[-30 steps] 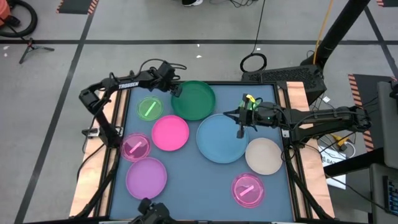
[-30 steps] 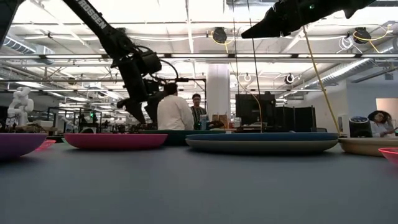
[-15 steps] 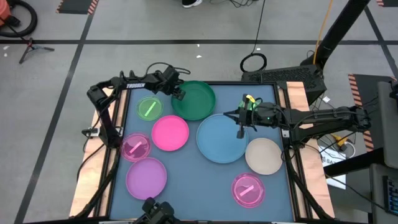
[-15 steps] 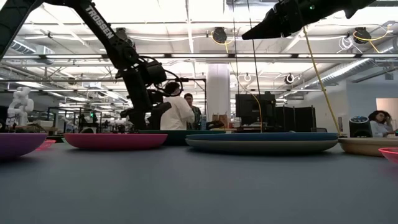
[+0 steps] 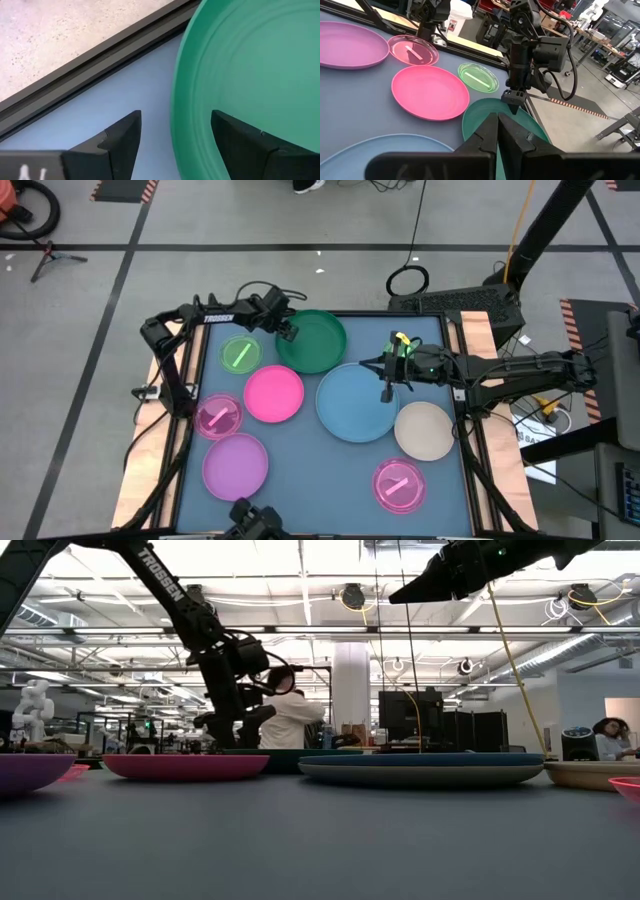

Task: Stack plastic plates
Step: Stack the green plate on top of the blue plate

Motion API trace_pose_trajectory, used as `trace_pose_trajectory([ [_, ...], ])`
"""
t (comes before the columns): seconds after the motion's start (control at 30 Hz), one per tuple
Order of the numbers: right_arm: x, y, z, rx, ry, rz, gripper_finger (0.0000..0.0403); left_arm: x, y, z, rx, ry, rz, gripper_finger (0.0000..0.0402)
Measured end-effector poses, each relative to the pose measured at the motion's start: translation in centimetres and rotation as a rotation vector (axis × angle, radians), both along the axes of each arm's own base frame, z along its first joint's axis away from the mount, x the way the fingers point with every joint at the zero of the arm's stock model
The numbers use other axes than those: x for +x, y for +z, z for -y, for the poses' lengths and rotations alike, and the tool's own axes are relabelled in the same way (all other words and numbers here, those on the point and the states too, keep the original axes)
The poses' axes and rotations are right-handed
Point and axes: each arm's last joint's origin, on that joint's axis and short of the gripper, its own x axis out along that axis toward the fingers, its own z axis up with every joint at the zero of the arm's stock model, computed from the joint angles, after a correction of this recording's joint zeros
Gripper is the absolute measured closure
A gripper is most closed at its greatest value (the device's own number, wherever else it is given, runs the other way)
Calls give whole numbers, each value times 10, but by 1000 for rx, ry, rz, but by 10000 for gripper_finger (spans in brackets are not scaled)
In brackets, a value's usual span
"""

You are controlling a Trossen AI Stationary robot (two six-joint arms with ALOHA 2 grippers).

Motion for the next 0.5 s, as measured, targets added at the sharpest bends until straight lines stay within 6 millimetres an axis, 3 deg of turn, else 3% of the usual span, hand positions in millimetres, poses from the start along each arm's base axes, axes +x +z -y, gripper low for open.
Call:
trace_pose_trajectory([
  [0.5,0,0,0,0,0,0,397,3,0,3,3,-12,0,156],
])
